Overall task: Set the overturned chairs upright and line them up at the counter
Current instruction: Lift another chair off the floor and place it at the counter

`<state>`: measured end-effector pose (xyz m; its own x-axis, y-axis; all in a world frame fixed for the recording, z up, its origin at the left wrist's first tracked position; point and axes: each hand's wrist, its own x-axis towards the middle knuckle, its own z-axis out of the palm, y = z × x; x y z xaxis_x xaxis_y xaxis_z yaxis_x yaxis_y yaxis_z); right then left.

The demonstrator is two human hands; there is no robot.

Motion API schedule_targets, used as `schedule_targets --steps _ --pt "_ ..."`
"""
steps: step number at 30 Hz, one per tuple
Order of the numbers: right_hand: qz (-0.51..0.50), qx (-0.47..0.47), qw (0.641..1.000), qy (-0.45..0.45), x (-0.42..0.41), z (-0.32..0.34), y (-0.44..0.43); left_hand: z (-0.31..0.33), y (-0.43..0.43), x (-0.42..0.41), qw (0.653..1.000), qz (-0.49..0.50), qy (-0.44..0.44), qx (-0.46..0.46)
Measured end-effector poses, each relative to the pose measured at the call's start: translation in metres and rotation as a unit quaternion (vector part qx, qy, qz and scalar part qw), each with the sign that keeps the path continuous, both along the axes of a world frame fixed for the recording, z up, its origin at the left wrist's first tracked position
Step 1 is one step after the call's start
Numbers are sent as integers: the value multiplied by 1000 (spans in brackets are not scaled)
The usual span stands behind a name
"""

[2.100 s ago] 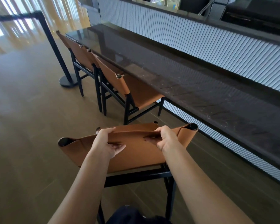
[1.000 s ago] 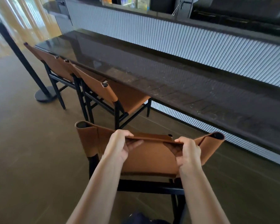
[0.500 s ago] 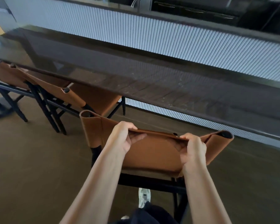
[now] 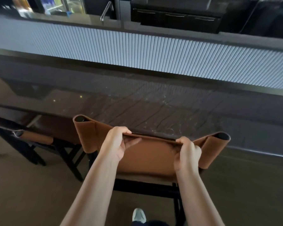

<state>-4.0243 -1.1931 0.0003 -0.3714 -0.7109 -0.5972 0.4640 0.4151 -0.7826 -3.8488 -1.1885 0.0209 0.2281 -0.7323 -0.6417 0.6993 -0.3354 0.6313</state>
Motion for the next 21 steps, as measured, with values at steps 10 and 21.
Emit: schedule_targets --steps 10,21 --pt "11 9 997 -72 22 -45 -47 -52 -57 25 999 11 -1 33" --pt "40 26 996 -71 43 -79 -60 -89 -70 59 998 -32 -2 46"
